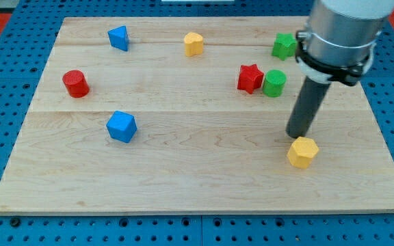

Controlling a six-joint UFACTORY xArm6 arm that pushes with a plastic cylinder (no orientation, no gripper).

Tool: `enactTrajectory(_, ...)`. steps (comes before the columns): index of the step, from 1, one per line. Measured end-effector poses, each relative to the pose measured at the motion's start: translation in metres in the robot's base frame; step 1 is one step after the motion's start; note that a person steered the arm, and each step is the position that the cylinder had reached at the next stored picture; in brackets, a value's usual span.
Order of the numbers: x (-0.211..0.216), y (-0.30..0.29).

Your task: Push the blue cube towards the bottom center of the board

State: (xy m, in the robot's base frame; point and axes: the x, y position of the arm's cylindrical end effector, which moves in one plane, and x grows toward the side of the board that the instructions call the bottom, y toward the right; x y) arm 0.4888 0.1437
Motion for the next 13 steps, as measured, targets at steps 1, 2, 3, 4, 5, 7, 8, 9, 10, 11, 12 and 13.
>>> enactTrajectory(1, 0.021, 0.002)
enactTrajectory(2, 0.040, 0.005)
enactTrajectory(3, 0.012, -0.004)
enactTrajectory(4, -0.009, -0.030)
enactTrajectory(5, -0.012, -0.077)
enactTrajectory(7, -0.031, -0.190)
enactTrajectory(8, -0.037, -0.262)
enactTrajectory(9, -0.047, -0.309)
enactTrajectory(10, -0.027, -0.318)
enactTrajectory(11, -0.003, -0.289)
enactTrajectory(12, -0.004, -0.263)
enactTrajectory(13, -0.011, -0.239)
